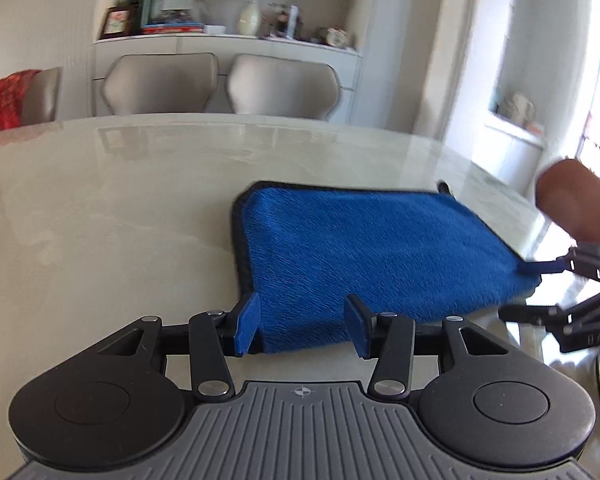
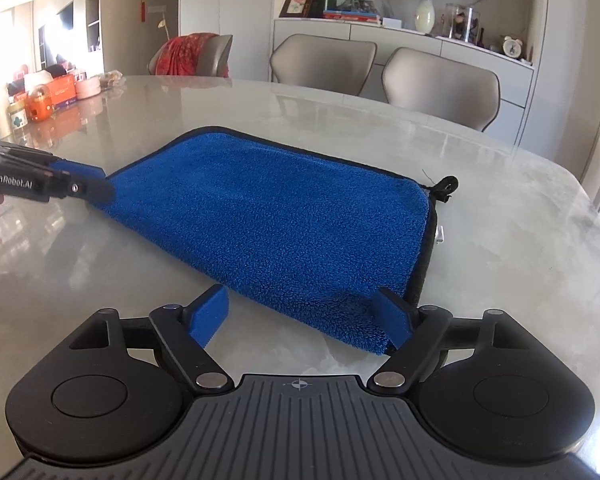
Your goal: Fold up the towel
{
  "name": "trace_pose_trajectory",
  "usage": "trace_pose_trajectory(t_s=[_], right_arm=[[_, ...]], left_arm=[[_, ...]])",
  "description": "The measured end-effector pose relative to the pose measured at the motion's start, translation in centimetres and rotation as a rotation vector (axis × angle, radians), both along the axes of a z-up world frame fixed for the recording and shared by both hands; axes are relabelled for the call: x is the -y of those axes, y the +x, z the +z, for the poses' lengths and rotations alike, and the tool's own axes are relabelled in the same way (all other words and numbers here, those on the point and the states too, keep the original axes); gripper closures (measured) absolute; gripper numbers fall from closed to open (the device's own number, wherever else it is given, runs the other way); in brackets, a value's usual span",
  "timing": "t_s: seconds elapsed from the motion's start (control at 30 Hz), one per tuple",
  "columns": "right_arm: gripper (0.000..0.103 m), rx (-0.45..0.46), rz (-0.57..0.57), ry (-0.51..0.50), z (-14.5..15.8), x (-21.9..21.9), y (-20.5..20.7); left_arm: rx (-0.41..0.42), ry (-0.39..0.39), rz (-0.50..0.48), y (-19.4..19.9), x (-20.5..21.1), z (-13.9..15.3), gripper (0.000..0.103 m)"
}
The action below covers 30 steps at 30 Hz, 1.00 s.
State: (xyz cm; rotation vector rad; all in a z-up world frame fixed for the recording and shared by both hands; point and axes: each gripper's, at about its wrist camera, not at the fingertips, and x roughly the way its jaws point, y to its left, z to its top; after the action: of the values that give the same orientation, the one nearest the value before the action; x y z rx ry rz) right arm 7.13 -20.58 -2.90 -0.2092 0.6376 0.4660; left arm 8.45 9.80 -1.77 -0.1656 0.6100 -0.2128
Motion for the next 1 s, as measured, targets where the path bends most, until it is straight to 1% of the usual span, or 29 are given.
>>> trace_pose_trajectory(t_s=[0.03,0.1,0.17,0.23,0.37,0.43,0.5,0.57,0.6,0.63,0.67,0.7,0.73,0.77,0.87,0.97,1.0], right_arm=[[0.020,-0.001,0.001,0.000,0.0,0.0,0.0],[0.018,-0.002,0.003,0.000,0.0,0.0,0.0],[0.017,-0.003,0.004,-0.001,-0.1,-0.1,0.0],[0.017,-0.003,0.005,-0.002,-0.1,-0.1,-0.1],[0.015,-0.004,0.006,-0.002,-0.1,-0.2,-0.1],[0.015,-0.005,0.006,-0.001,-0.2,-0.1,-0.1],[0.015,-0.005,0.006,-0.001,-0.2,-0.1,-0.1],[0.014,-0.005,0.007,-0.002,-0.2,-0.1,0.0],[0.014,-0.006,0.007,-0.002,-0.2,-0.1,0.0],[0.014,-0.005,0.007,-0.002,-0.2,-0.1,0.0],[0.014,-0.005,0.007,-0.002,-0.2,-0.1,0.0],[0.014,-0.004,0.007,-0.003,-0.2,-0.1,0.0],[0.014,-0.004,0.006,-0.003,-0.2,-0.1,-0.1],[0.014,-0.003,0.005,-0.004,-0.2,-0.1,-0.1],[0.014,0.011,-0.002,-0.013,-0.1,-0.2,-0.3],[0.014,0.065,-0.003,-0.050,0.0,-1.0,-0.9],[0.014,0.100,0.007,-0.076,0.2,-1.7,-1.4]], left_arm=[[-0.008,-0.034,0.031,0.1,-0.7,0.0,0.031],[-0.038,-0.113,0.041,0.4,-1.7,-0.2,0.031],[-0.103,-0.272,0.034,1.2,-3.1,-0.7,0.030],[-0.127,-0.366,0.028,1.7,-3.8,-1.1,0.027],[-0.162,-0.458,0.042,2.5,-4.6,-1.5,0.024],[-0.176,-0.486,0.047,2.8,-4.9,-1.7,0.024],[-0.181,-0.484,0.050,2.9,-4.7,-1.8,0.024],[-0.175,-0.457,0.051,2.9,-4.3,-1.9,0.026],[-0.170,-0.438,0.052,2.9,-4.0,-2.0,0.030],[-0.165,-0.403,0.057,3.0,-3.4,-2.0,0.034],[-0.170,-0.386,0.057,3.1,-3.1,-2.1,0.053],[-0.185,-0.388,0.047,3.5,-2.9,-2.3,0.074],[-0.202,-0.394,0.037,3.9,-2.8,-2.5,0.084],[-0.222,-0.417,0.027,4.2,-2.8,-2.8,0.086],[-0.229,-0.448,0.026,4.2,-3.0,-2.8,0.087],[-0.218,-0.487,0.018,4.2,-3.3,-2.3,0.087],[-0.214,-0.496,0.013,4.1,-3.4,-2.0,0.087]])
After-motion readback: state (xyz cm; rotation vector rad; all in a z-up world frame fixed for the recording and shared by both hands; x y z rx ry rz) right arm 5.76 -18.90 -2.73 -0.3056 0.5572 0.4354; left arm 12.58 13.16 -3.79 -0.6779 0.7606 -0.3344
